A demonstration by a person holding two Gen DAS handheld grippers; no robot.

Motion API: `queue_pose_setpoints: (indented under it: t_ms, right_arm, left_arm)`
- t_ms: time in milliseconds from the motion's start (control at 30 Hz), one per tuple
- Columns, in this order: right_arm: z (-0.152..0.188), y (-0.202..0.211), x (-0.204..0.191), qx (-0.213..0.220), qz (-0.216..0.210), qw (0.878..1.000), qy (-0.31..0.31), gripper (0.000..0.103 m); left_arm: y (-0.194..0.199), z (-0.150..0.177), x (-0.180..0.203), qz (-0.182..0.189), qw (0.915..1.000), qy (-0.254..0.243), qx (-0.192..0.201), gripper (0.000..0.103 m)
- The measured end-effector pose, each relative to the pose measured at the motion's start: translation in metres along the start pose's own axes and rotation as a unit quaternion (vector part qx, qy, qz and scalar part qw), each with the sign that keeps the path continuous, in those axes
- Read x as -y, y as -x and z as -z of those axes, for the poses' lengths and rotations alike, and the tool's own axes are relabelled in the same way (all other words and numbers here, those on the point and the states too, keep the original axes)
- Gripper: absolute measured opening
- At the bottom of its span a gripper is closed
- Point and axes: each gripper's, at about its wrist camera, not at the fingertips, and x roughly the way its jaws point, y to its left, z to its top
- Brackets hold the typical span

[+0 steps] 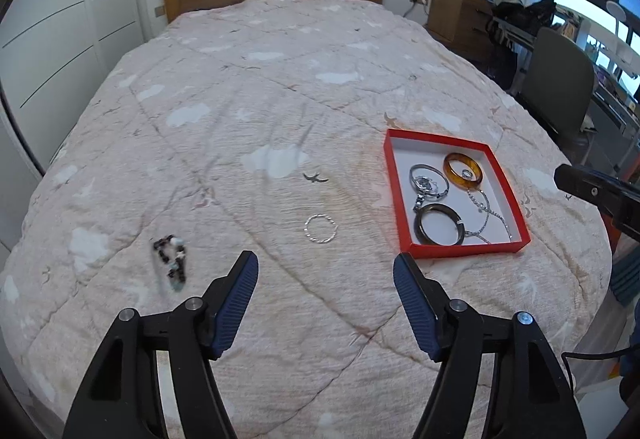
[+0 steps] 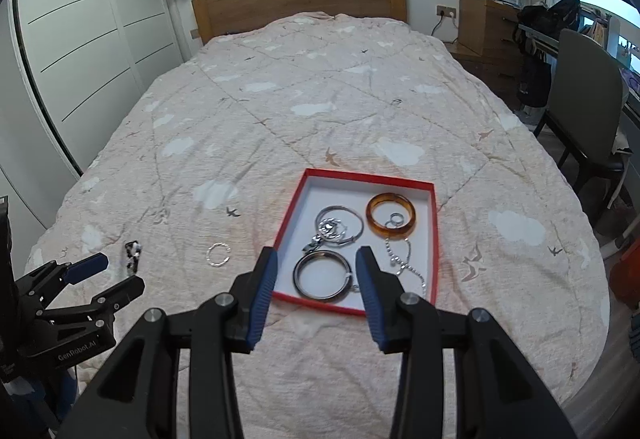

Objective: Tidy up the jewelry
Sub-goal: 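Withdraw both tools toward the beaded bracelet and twisted silver ring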

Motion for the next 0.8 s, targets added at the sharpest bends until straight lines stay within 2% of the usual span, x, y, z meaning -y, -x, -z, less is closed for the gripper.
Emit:
queue_pose_setpoints:
  t_ms: [400,667,800]
  right_arm:
    - [0.019,0.025,-0.051,0.008,-0.026,0.999,0.025,0.039]
    - [0.028,0.034,-0.071,0.009,-0.045,0.998,0.035,0.039]
    - [0.032,0.032,-0.077,0.008,-0.055,0.998,0.038,0.039]
  left_arm:
    - [0.043,0.039,-0.051,-0.009,0.9984,0.049,0.027,0.072]
    - [0.063,0.061,-0.086,-0.021,0.9942,0.092,0.051,0.075]
    - [0.063,0.071,-0.104,-0.028,0.9917,0.115,0.050,0.075]
